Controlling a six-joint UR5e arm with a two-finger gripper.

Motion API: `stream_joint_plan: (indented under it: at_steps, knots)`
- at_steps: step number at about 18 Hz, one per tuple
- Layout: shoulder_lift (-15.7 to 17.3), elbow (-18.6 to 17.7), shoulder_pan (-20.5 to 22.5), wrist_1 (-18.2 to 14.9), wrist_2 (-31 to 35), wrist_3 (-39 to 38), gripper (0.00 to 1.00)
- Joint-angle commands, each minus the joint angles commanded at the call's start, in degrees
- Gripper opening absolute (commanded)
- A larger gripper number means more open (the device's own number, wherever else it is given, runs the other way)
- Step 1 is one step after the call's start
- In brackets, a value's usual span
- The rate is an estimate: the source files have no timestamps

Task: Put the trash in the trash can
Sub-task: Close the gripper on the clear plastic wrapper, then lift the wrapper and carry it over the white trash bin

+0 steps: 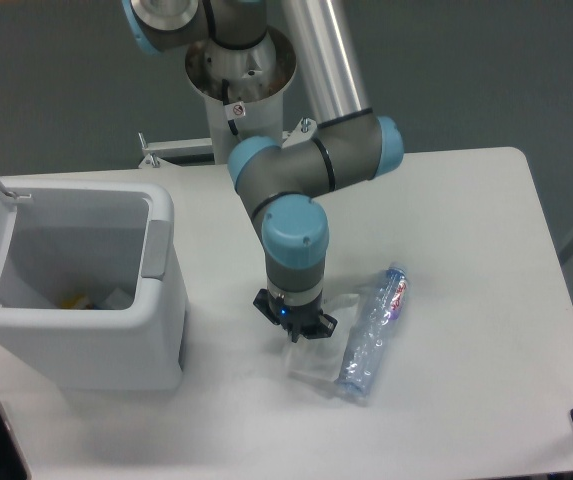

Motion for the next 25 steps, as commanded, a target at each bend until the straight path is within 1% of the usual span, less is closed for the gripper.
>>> stream_joint_plan:
  at_steps: [1,2,3,5,7,9,10,11,13,15,17,19,20,23,25]
  knots:
    - [2.11,0.52,0.44,0.0,-0.79,-1.14,0.0]
    - [4.13,1.66,2.18,0.0,-3.06,-3.76,0.0]
    - [5.29,3.06,3.59,0.0,-5.35,-5.53,0.0]
    - [6.61,6.66,5.62,0.0,-9.92,-10.96,0.0]
    - [7.75,10.18,6.42,0.09,-12.83,-18.6,0.0]
    - [8.11,14.04,6.42,0.09,-14.68,-27.12,0.0]
    - [9.24,15.89,6.16,0.09,-16.43,-33.52,0.0]
    - [11.69,16.08,5.72,0.09,-17.4,-38.28,0.0]
    - [14.51,14.95,4.49,0.0,-17.94,-41.13,0.0]
    - [16.36,12.75,1.07,0.0,-18.12,-43.15,0.0]
    - [17.68,11.69,-1.83,0.0,-18.2,-44.48,0.0]
    - [17.87,10.64,-5.43,0.0,-18.03,-44.39,0.0]
    - [17.26,10.37,-7.97,0.0,-17.94,-44.39,0.0]
    - [16.02,9.23,-12.03,0.0,-17.59,-44.13,0.0]
    - [15.76,7.57,-13.44,0.09,-17.59,-43.87,0.0]
